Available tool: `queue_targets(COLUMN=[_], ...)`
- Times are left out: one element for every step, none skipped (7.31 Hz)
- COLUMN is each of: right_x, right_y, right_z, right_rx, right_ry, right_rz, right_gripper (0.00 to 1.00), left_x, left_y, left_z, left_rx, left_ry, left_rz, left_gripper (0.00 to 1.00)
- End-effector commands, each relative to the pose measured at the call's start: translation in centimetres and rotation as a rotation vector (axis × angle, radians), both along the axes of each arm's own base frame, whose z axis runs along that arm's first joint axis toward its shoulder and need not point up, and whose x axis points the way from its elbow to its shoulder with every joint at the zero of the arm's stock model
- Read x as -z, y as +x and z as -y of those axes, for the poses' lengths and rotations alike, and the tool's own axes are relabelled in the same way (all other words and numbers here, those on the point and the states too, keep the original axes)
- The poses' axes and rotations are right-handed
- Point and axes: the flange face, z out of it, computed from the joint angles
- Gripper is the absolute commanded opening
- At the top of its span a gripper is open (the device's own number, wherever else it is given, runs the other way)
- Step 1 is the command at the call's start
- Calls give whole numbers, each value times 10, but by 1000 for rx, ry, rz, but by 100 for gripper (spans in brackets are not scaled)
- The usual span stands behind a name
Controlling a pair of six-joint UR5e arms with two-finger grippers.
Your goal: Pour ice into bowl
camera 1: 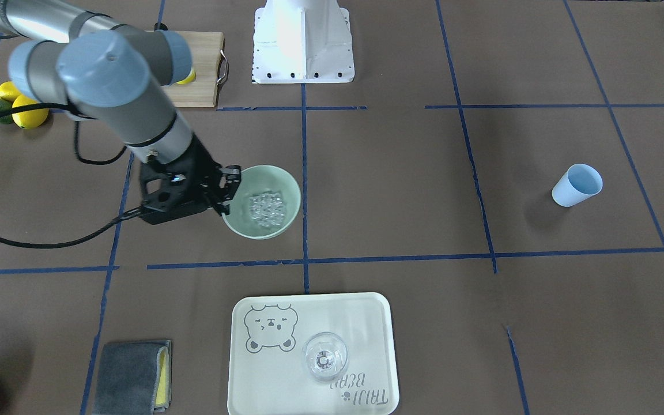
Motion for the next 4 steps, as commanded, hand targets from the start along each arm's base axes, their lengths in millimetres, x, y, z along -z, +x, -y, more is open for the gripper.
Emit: queue_targets(right_x=[-137,-191,-239,-272], right_y=[99,138,164,176], right_z=[-6,-22,-44,-66], right_rx=[54,67,82,85], right_ry=[64,67,92,84], right_rz=[-32,-32,-48,-56], right_gripper=[0,0,0,0], left_x=[3,3,3,4], left_y=[1,0,0,1], left_z=[0,0,0,0], left_rx=[-5,-5,-5,-6], left_ry=[11,12,12,13], left_rz=[-5,-5,-5,-11], left_gripper=[100,100,100,100])
